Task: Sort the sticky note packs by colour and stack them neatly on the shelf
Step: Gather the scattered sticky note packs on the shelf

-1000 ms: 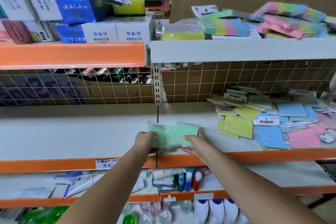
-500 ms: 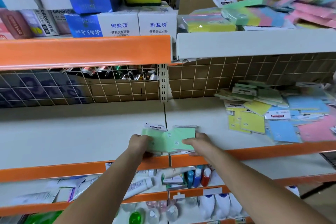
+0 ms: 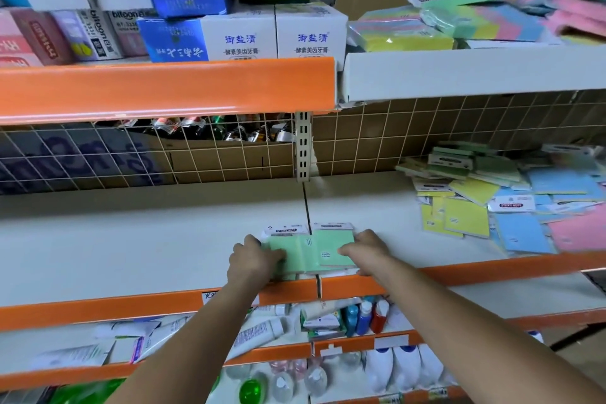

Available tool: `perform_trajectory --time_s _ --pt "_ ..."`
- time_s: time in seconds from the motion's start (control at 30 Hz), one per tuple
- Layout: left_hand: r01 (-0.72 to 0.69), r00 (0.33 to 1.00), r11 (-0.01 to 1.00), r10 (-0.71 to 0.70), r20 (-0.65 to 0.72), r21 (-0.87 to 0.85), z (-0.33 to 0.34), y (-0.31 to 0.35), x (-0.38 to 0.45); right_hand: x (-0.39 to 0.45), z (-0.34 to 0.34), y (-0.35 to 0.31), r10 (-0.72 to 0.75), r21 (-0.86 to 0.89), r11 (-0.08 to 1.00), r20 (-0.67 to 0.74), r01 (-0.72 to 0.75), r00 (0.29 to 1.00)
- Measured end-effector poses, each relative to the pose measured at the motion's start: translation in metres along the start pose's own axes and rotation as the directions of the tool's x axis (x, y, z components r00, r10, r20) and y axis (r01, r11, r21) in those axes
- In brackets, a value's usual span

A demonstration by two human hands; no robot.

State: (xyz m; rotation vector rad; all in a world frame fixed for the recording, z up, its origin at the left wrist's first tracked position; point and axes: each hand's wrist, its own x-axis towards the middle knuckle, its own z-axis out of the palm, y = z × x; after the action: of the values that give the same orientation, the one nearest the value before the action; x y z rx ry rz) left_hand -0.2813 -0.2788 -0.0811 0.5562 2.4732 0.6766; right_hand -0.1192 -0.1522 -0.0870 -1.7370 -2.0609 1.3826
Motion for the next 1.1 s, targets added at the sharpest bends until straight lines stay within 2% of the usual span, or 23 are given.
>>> perform_trajectory --time_s 0.07,0.13,0.3,0.47,0.57,0.67,0.77,0.93,1.1 --pt "-0.027 1.000 1.000 0.027 0.009 0.014 0.000 0.000 0.001 0.000 -0.001 0.000 -0.040 -0.108 0.993 -0.045 0.035 0.998" --pt "-0.037 0.999 0.999 0.036 0.027 0.027 0.001 0.001 0.003 0.000 -0.001 0.000 -0.064 -0.201 0.978 -0.026 0.057 0.998" --pt "-0.048 0.995 0.996 0.041 0.087 0.081 0.006 0.007 0.002 0.003 -0.001 -0.001 -0.035 -0.155 0.987 0.001 0.035 0.999" --pt "-0.023 0.998 0.986 0.012 0.068 0.168 0.005 0.014 0.005 0.004 -0.002 -0.002 -0.110 -0.165 0.981 -0.016 0.106 0.994" --pt "-0.013 1.000 0.982 0.011 0.010 0.186 0.002 0.019 0.006 0.005 -0.002 0.000 -0.136 -0.190 0.973 -0.012 0.132 0.991" --pt "-0.069 0.994 0.967 0.088 -0.068 0.244 -0.003 0.029 0.003 0.001 -0.006 0.001 -0.154 -0.180 0.972 -0.008 0.150 0.988" --pt "-0.179 0.977 0.940 0.206 -0.063 0.292 0.001 0.048 -0.001 0.001 -0.018 0.003 -0.167 -0.130 0.979 -0.080 0.155 0.983" --pt "-0.338 0.941 0.931 0.332 0.065 0.139 0.020 0.090 -0.018 0.002 -0.057 0.013 -0.120 -0.056 0.992 -0.165 0.112 0.979" --pt "-0.372 0.890 0.915 0.399 0.219 -0.154 0.049 0.130 -0.038 0.012 -0.099 0.029 -0.094 0.004 0.995 -0.189 0.096 0.978"
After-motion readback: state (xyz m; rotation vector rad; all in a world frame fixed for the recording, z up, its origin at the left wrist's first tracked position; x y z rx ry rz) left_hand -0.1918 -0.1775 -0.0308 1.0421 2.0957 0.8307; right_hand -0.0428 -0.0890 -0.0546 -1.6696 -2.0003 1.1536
